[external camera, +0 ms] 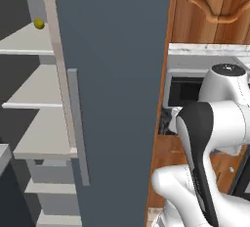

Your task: Store the hot dog in the freezer for long-term storage. Close the freezer door after placing the cooked food.

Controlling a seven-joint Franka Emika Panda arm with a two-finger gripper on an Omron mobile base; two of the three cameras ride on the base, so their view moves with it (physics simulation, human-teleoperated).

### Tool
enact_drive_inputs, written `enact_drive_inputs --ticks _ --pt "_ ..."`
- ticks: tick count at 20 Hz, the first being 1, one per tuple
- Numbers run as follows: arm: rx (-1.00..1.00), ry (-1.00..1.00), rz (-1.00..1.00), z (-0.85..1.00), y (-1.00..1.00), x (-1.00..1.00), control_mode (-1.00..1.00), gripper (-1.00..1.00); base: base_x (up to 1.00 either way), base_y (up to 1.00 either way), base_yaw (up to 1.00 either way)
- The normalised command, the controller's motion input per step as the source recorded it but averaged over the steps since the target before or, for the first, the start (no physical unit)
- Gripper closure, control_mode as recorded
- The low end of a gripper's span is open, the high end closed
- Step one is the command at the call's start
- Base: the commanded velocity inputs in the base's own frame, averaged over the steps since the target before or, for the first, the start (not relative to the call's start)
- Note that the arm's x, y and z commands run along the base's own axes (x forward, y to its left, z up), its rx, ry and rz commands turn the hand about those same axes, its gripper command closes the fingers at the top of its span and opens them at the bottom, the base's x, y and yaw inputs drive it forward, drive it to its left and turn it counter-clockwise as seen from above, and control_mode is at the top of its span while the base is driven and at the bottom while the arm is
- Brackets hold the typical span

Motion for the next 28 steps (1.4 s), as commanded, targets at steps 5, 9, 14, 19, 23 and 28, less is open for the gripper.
enact_drive_inputs --ticks 5,9,14,19,23,28 --pt "0.00 0.00 0.00 0.00 0.00 0.00 1.00 1.00 -0.09 0.69 0.36" --pt "0.00 0.00 0.00 0.00 0.00 0.00 1.00 1.00 -0.05 0.74 0.30" --pt "0.00 0.00 0.00 0.00 0.00 0.00 1.00 1.00 0.00 0.74 0.15" --pt "0.00 0.00 0.00 0.00 0.00 0.00 1.00 1.00 0.00 0.63 0.09" --pt "0.00 0.00 0.00 0.00 0.00 0.00 1.00 1.00 0.05 0.32 0.01" --pt "0.00 0.00 0.00 0.00 0.00 0.00 1.00 1.00 0.29 0.04 0.21"
